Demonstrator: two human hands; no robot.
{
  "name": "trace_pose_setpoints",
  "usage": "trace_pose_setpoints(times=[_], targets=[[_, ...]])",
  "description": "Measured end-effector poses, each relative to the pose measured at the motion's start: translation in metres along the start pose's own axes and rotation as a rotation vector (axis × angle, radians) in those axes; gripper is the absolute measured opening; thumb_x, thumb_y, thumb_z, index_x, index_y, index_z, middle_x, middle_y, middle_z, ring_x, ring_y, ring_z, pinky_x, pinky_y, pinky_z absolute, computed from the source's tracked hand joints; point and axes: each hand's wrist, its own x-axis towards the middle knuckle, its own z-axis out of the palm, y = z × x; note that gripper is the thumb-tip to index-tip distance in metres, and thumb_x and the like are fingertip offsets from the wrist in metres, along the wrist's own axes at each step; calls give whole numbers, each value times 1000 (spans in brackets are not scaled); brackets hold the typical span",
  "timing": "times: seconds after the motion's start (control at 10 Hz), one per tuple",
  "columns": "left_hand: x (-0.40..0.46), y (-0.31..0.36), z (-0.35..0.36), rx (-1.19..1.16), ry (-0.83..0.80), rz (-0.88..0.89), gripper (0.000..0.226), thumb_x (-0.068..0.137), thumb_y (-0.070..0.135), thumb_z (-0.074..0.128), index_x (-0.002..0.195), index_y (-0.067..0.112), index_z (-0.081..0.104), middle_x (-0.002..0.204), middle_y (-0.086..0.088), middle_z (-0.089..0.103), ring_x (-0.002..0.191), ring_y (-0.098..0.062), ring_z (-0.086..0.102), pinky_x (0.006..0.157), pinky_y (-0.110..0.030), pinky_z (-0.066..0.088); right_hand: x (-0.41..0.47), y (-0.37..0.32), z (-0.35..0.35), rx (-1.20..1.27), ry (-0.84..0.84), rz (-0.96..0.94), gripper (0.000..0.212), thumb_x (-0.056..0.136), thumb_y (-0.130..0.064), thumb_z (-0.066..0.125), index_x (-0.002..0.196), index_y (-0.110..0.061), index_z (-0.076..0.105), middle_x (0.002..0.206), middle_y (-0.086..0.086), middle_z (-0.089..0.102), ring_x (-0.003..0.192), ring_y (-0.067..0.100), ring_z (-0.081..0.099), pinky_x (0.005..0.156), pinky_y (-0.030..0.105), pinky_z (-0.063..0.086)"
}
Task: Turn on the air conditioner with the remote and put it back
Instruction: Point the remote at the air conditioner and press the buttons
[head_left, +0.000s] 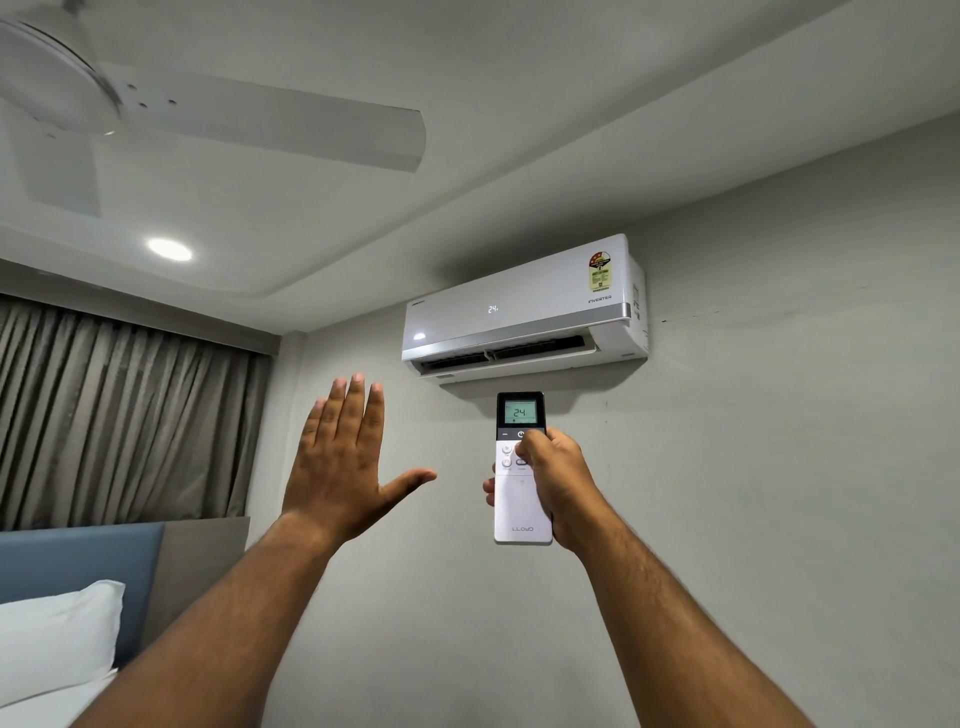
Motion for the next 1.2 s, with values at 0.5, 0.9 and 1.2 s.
trace_pose_setpoints(times=[0.5, 0.9, 1.2], targets=[[-2, -8, 8, 1, -5, -11, 114, 77, 88, 19, 154, 5, 3, 163, -18, 5, 151, -31, 1, 122, -47, 6, 5, 3, 6, -95, 67, 4, 13, 79, -13, 47, 90, -10, 52, 84, 19, 65, 65, 34, 64, 63, 42, 50], [-12, -22, 12, -183, 22, -221, 113, 75, 90, 13, 155, 11, 2, 164, -15, 6, 152, -29, 1, 121, -45, 4, 3, 8, 34, -81, 76, 33, 3, 82, -18, 44, 81, -15, 45, 81, 14, 64, 58, 26, 56, 48, 23, 46], [-43, -49, -19, -743, -19, -590, 57, 94, 62, 34, 96, 16, 66, 103, -9, 67, 94, -20, 60, 87, -39, 48, -10, 48, 119, 35, -79, 156, 11, 87, -19, 38, 83, -18, 48, 54, -5, 63, 39, 11, 56, 45, 18, 43]])
